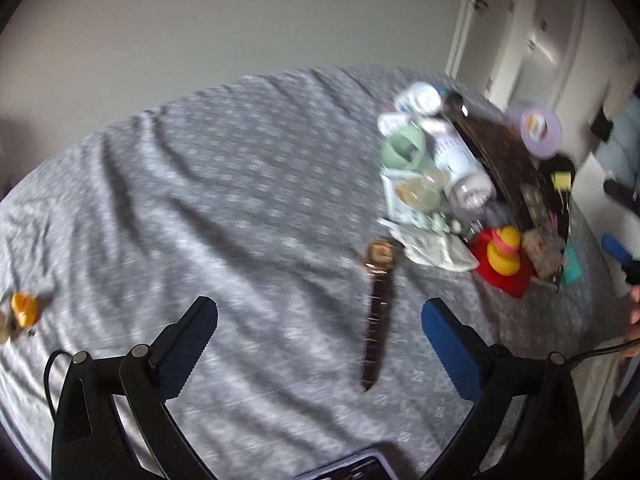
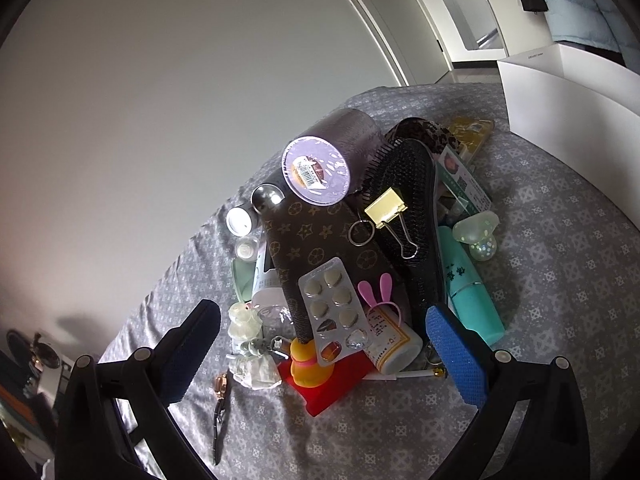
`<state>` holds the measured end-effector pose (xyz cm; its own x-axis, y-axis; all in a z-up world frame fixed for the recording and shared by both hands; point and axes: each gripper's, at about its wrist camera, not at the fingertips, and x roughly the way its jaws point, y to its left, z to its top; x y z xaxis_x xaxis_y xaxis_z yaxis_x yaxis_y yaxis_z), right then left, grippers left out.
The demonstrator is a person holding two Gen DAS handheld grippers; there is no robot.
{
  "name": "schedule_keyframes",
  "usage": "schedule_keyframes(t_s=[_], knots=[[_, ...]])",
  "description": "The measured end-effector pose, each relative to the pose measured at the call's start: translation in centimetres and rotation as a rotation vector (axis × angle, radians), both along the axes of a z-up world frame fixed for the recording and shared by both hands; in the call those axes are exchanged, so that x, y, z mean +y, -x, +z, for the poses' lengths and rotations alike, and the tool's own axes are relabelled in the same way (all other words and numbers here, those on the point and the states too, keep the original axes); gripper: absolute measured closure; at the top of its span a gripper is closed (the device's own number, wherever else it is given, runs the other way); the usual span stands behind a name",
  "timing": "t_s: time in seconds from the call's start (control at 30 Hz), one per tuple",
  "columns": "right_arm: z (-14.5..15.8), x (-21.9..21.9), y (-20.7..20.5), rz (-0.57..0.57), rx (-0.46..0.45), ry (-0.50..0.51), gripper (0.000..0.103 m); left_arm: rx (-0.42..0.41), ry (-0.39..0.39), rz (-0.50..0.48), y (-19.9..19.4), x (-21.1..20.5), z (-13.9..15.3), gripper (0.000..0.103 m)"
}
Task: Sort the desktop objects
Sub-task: 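Grasp the gold wristwatch with brown strap with the left gripper, then carry the wristwatch beside the beige holder and release it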
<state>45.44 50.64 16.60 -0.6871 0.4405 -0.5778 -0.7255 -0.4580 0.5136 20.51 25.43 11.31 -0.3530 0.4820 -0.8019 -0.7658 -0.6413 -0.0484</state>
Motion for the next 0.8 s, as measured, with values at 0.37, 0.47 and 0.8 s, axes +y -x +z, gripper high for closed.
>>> schedule_keyframes(t_s=[0.37,0.47,0.8], knots=[[-1.6,2.0,0.7,0.022,0.083,0.111,0.0,-0.111,0.125,-0.037,0.8,8.7,-6.5,0.018],[-2.4,2.7,1.0,0.02,0.09,0.152,0.0,-0.077,0.103,-0.014,0.7,9.1,-6.5,0.035],[-3.2,3.2,1.4,0.023,0.067,0.182,0.0,-0.008,0.1,0.038,0.3,7.8,-5.2,0.077]])
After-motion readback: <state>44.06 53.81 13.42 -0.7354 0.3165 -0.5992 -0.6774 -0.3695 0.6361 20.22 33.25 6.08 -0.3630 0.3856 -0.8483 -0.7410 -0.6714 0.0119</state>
